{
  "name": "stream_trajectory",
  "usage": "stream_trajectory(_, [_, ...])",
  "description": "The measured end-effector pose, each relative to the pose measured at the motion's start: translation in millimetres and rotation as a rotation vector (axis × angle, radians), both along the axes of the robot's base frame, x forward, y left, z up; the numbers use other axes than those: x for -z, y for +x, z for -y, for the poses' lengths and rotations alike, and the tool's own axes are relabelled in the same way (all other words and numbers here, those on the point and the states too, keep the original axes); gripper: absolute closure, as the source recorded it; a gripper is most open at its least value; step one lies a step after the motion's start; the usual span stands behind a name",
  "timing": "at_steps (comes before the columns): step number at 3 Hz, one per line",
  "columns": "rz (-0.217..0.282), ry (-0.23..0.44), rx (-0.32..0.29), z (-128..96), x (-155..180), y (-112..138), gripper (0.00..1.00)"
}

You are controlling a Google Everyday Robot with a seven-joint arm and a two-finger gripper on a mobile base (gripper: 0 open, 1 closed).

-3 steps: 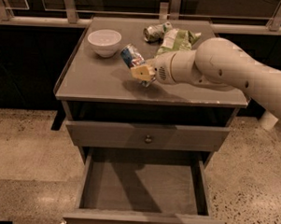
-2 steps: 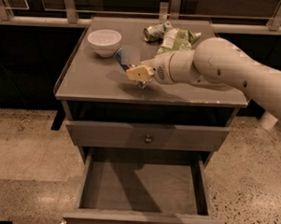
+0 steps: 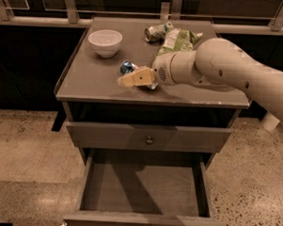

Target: Pick redbull can from middle drawer and place on counter

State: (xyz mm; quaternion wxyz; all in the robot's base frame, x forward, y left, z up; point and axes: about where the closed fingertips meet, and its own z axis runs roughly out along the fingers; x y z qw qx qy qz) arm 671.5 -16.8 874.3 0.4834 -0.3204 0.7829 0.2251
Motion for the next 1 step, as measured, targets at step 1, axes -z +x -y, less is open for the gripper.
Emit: stream_trajectory(1, [0.000, 0.000, 0.000, 0.0, 0.0, 0.0, 0.00])
